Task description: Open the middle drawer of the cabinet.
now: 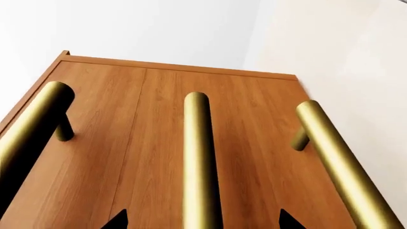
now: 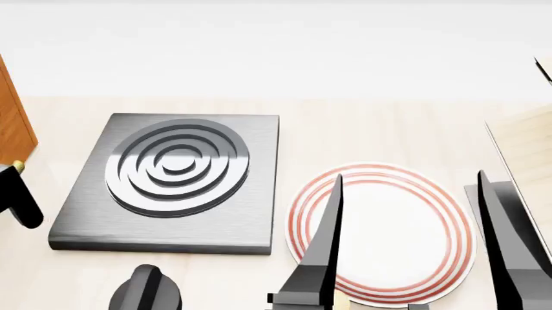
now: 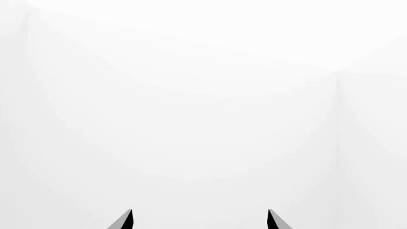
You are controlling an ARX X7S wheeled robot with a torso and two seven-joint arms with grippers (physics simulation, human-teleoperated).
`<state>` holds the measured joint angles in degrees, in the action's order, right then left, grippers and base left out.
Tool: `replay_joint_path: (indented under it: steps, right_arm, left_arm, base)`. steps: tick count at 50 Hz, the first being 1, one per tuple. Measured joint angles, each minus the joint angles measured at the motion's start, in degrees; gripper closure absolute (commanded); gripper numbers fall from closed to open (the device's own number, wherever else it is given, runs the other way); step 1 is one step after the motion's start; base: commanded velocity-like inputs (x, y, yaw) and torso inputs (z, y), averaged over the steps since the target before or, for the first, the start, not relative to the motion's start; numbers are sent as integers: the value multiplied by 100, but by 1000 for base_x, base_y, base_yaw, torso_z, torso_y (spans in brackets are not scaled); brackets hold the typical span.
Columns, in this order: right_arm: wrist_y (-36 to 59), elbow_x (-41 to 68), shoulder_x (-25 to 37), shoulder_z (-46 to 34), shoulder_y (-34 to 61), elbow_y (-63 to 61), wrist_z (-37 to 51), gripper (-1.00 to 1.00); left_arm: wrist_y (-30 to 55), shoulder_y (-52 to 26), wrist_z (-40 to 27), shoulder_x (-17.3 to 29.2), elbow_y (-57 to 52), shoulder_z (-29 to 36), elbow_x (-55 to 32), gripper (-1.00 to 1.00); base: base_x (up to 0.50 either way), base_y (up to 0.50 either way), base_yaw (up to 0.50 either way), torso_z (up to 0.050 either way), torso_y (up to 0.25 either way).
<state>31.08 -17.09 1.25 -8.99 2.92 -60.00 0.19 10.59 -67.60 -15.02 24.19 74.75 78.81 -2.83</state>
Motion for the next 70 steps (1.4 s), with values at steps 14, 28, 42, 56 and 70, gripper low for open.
replay_joint_path:
  steps: [14,28,42,56,70]
  right_arm:
    - [20,13,0,-2,24,0,-5,-100]
    - [40,5,2,-16,30,0,-11,-100]
    - [59,-11,5,-37,17,0,-29,-100]
    - [69,-24,8,-50,5,0,-43,-100]
    - [98,-26,13,-71,23,0,-42,-100]
  left_arm:
    - [70,12,-9,-2,1,-26,91,100]
    - [98,26,-68,2,-1,-74,210,100]
    - [17,28,-152,17,26,-32,191,100]
    - [-200,34,-214,74,28,15,1,100]
    - [342,71,-152,535,-1282,196,-46,100]
  base:
    - [0,0,0,0,0]
    - [0,0,0,0,0]
    - [0,0,0,0,0]
    - [4,0,-4,0,2]
    - [5,0,-6,0,2]
